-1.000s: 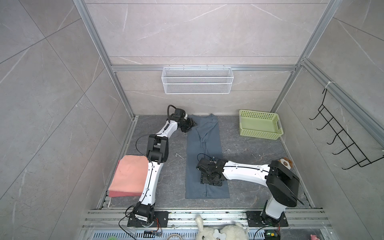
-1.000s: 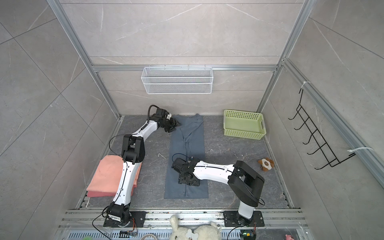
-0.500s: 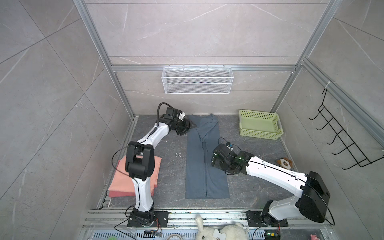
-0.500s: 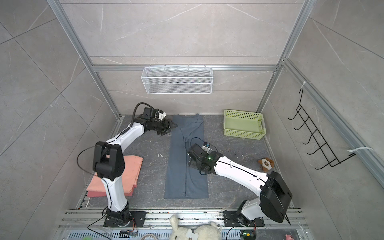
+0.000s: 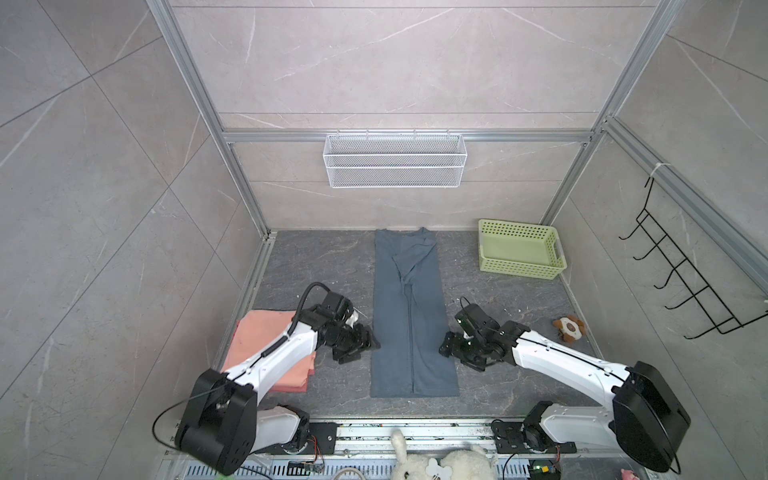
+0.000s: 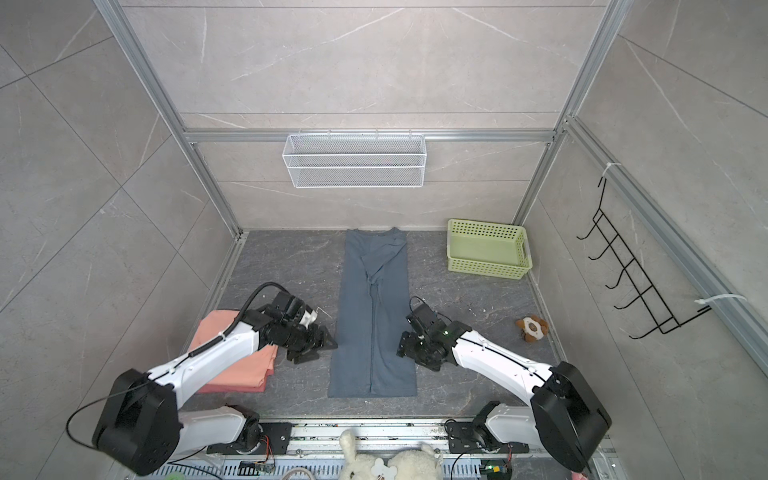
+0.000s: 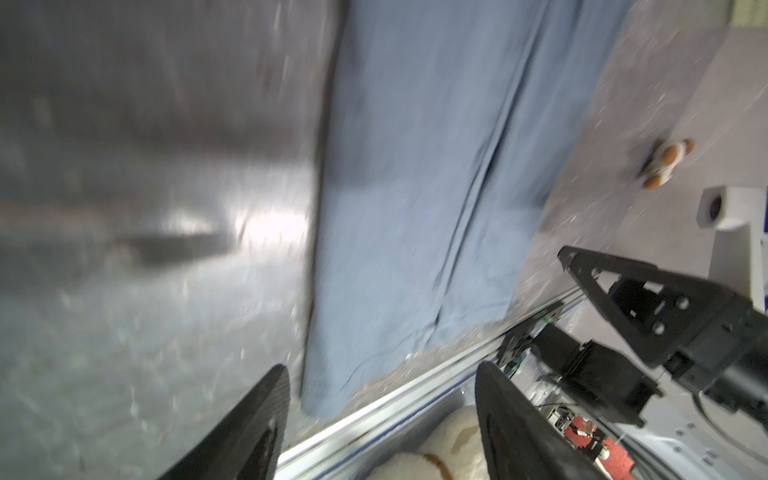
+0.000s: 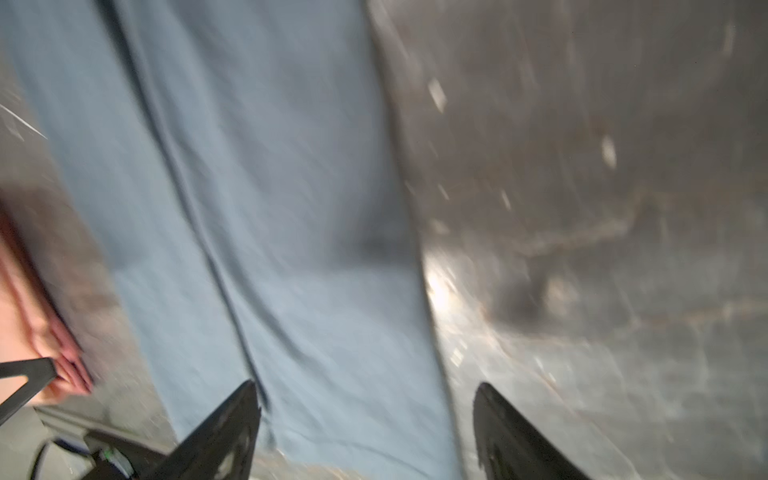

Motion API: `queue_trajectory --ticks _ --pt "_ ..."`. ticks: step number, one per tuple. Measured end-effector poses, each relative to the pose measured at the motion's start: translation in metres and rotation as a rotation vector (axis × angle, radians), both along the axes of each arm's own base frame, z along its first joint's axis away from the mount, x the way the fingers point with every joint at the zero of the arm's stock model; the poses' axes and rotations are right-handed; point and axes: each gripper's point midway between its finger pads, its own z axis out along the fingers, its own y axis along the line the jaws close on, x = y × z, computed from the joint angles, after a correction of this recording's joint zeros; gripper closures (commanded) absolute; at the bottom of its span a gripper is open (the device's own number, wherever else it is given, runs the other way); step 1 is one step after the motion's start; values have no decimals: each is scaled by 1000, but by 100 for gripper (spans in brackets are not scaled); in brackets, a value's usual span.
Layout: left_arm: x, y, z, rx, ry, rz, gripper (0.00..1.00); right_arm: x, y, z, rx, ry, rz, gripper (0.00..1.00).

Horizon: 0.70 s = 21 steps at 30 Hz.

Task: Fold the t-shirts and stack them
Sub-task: 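Release the strip and draw both grippers back toward the robot, then grasp the strip's near end corners with both grippers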

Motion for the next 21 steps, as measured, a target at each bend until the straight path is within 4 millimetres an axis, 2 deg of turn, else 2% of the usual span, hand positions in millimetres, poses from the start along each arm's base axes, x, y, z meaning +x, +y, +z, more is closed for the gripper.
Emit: queue_trajectory --ticks 2,4,7,11,16,21 --pt "-22 0 -6 2 35 -3 38 -16 -5 -4 27 21 15 22" --pt "-34 -1 -11 8 65 -6 43 -27 -7 -5 58 28 27 25" --pt "-49 -3 -23 25 114 -2 48 -42 -8 -10 90 54 43 30" --pt "-64 -4 -37 40 160 9 50 -65 -10 -25 102 116 65 31" --pt "-74 -2 -50 66 182 23 52 -77 6 -24 169 104 99 33" --pt "-79 -3 -59 79 190 41 59 -78 18 -26 198 101 109 39"
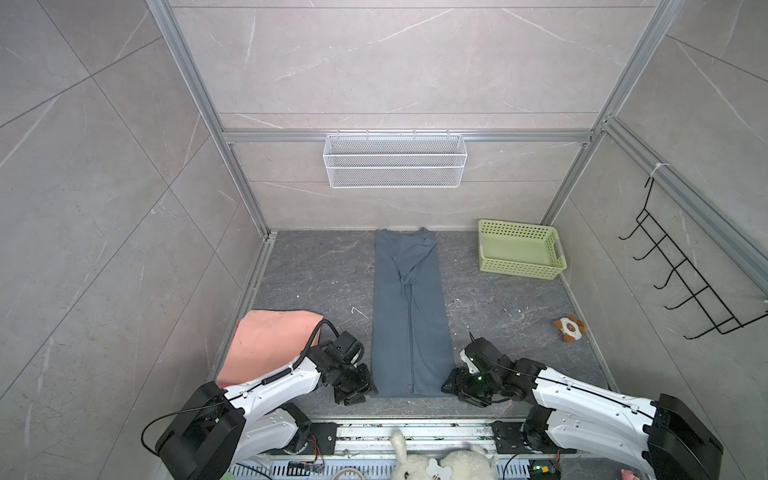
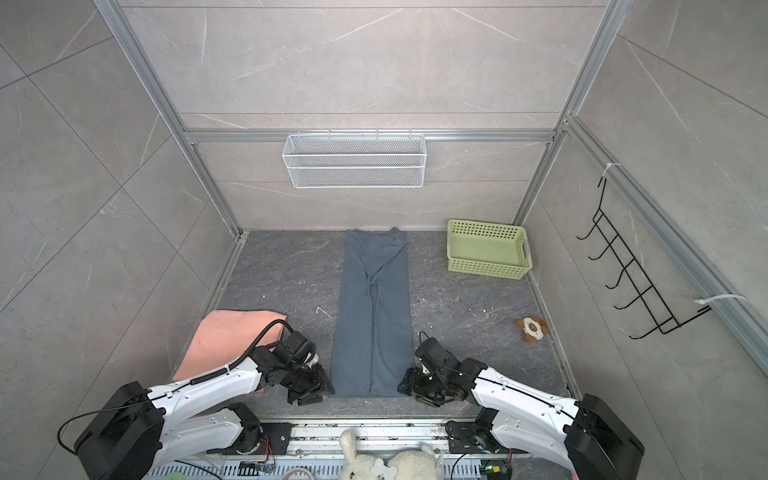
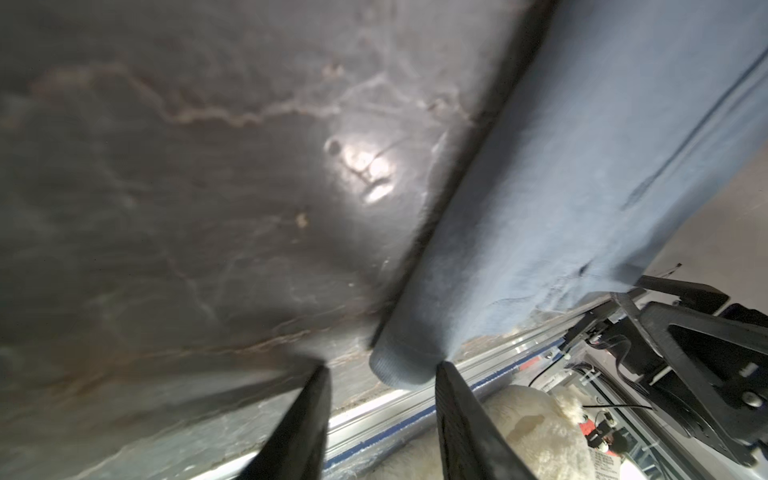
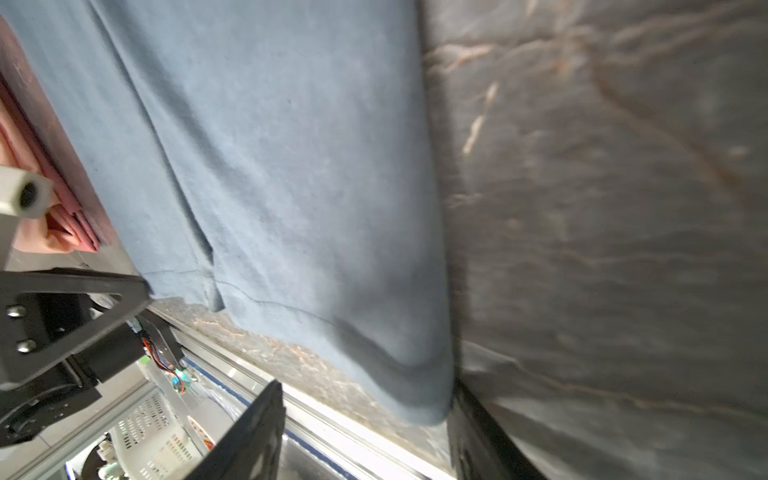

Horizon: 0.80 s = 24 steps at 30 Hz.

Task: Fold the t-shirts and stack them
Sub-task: 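Grasp the strip's near end corners with both grippers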

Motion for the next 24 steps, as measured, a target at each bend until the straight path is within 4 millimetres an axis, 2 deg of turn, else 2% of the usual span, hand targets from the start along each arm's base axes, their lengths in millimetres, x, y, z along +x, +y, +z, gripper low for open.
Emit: queue_trajectory --ticks 4,7,10,17,20,24 --pt "3 -5 -2 -20 -13 24 63 1 2 -1 -2 -2 0 44" --pt "7 -6 -2 -30 -24 45 70 3 1 -3 -16 -4 -3 63" --pt "9 -5 -4 -28 -39 68 81 5 -2 -7 -44 -10 -17 74" --pt "16 1 -4 -7 -81 118 99 8 -9 -10 -95 -26 -16 86" --pt "18 2 -3 2 -94 125 100 8 -11 -10 -124 -25 -4 91" --pt "20 -2 3 4 -115 119 100 8 -15 -6 -157 -34 22 92"
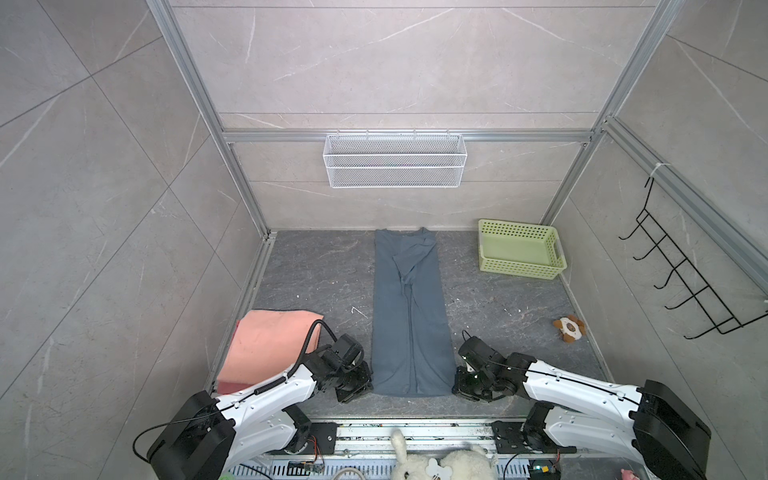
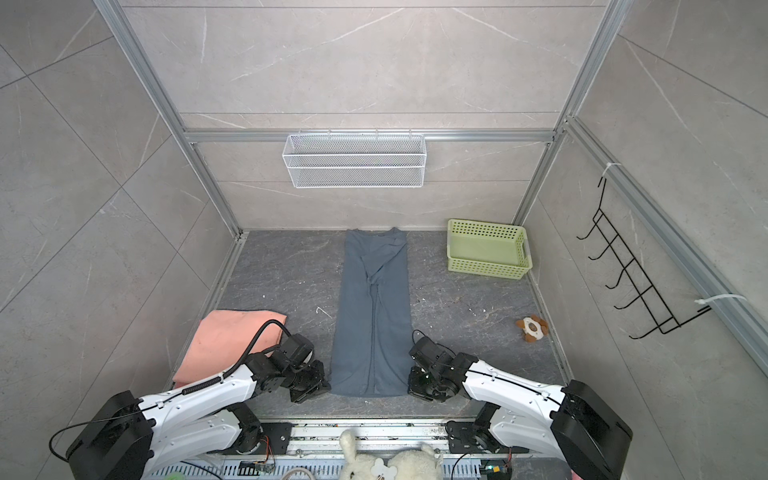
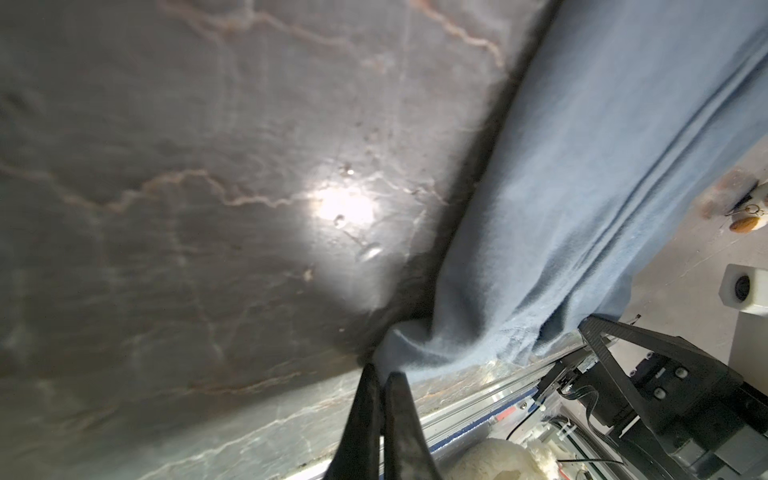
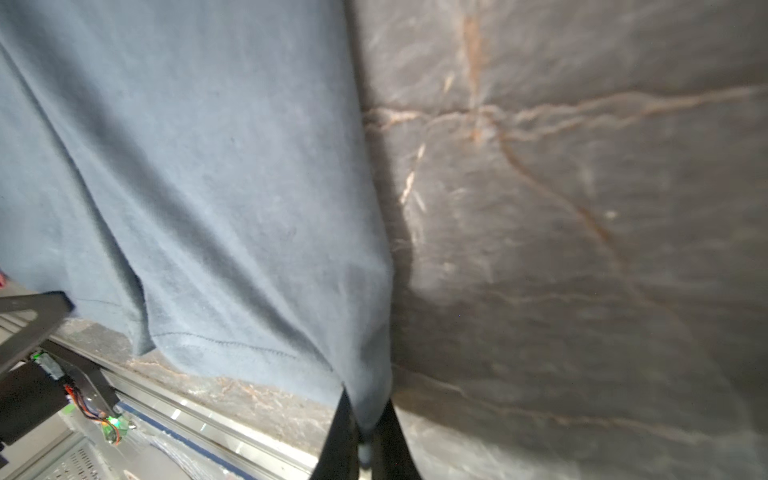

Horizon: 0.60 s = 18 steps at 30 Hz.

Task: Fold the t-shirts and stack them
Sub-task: 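Grasp the strip's near end corners with both grippers, then lift the near end and fold it toward the far end with both grippers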

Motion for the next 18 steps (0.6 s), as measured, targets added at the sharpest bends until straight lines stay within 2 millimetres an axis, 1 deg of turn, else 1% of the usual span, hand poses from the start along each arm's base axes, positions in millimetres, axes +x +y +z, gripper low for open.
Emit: queue_trajectory --ticks 5,9,11,13,15,18 --pt "5 -11 18 -18 -57 -13 100 8 6 22 18 -53 29 91" --pt "20 -18 39 -33 -120 2 100 24 16 44 13 -112 55 92" --pt "30 -24 51 -37 -155 8 100 36 23 54 4 -152 68 92" --pt "41 -30 59 -31 -183 9 100 48 28 61 -8 -184 81 92" --pt "52 -36 63 -13 -199 5 100 60 29 64 -25 -204 79 92" --pt "72 -46 64 17 -219 1 100 86 23 65 -55 -217 43 92"
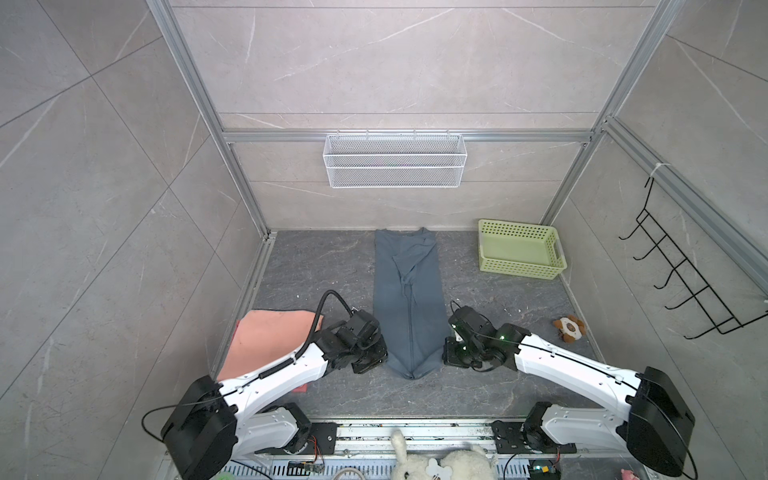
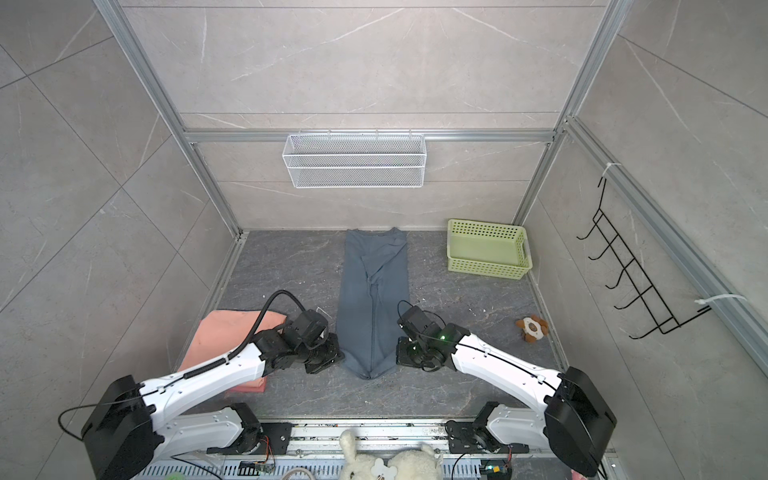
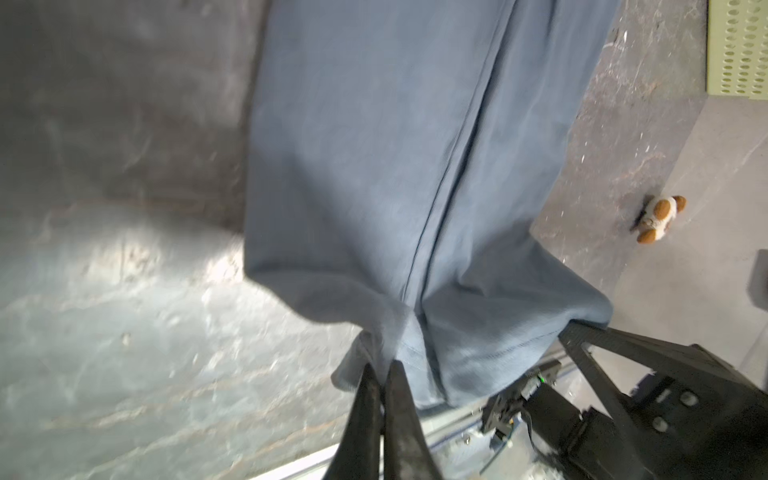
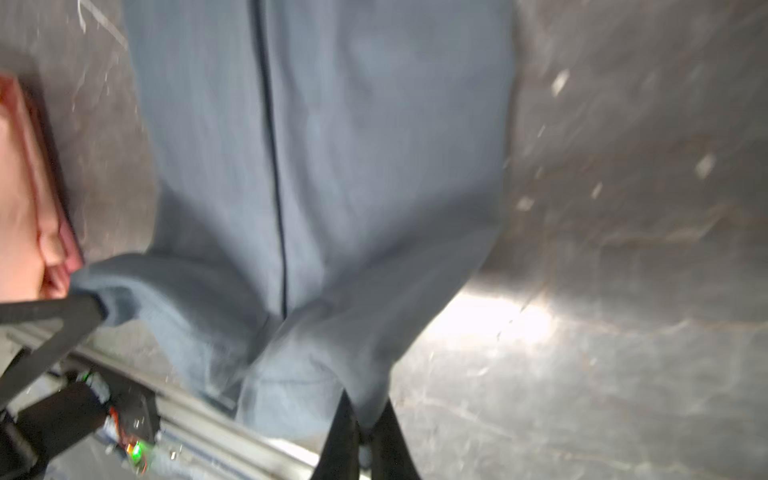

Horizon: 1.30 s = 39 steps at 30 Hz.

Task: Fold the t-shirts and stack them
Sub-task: 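Lift the near end and fold it toward the far end with both grippers, then lay the folded end down and draw both grippers back toward the robot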

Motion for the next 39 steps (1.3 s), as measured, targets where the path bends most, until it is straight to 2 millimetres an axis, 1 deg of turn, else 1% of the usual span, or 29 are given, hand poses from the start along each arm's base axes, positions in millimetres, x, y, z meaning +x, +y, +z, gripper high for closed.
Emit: queue_trajectory --ticks 2,4,6,10,12,14,17,19,21,23,26,30,33,35,36,37,38,39 --pt "17 -4 0 10 -12 7 100 19 -4 0 -14 -8 -26 92" --pt "39 -3 -1 13 -23 26 100 38 -6 2 -25 -19 -39 92" --pt "63 2 -2 6 -26 56 100 58 -4 4 -30 -31 -43 92" --pt "119 13 1 -18 -36 96 100 103 6 6 -24 -53 -51 92" --pt "147 13 3 -37 -47 93 100 124 9 3 -21 -56 -61 92" --pt "172 10 3 -60 -54 81 100 142 8 -5 -17 -49 -75 92" --pt "197 6 -2 -90 -48 63 100 161 0 -19 -11 -20 -110 92" --pt "206 7 -8 -100 -36 61 100 172 -5 -25 -6 -8 -131 91" --pt "211 9 -11 -114 -23 58 100 185 -6 -26 6 -7 -142 91" --pt "216 12 -13 -129 -13 60 100 198 -2 -22 24 -19 -144 91" --pt "222 17 -12 -148 -10 68 100 211 5 -13 50 -44 -137 91" --pt "232 22 -4 -172 -22 72 100 220 10 -10 67 -52 -134 91" --pt "244 20 -2 -188 -34 64 100 223 10 -18 69 -34 -140 88" --pt "249 20 -7 -190 -30 63 100 226 8 -25 71 -18 -147 86" --pt "251 21 -10 -189 -25 63 98 228 7 -28 74 -10 -152 83" --pt "251 22 -14 -186 -16 65 86 231 6 -31 77 -8 -156 74" --pt "251 22 -16 -184 -9 65 75 233 4 -32 83 -7 -160 62" --pt "252 23 -17 -182 -6 64 65 236 2 -33 91 -4 -172 52"
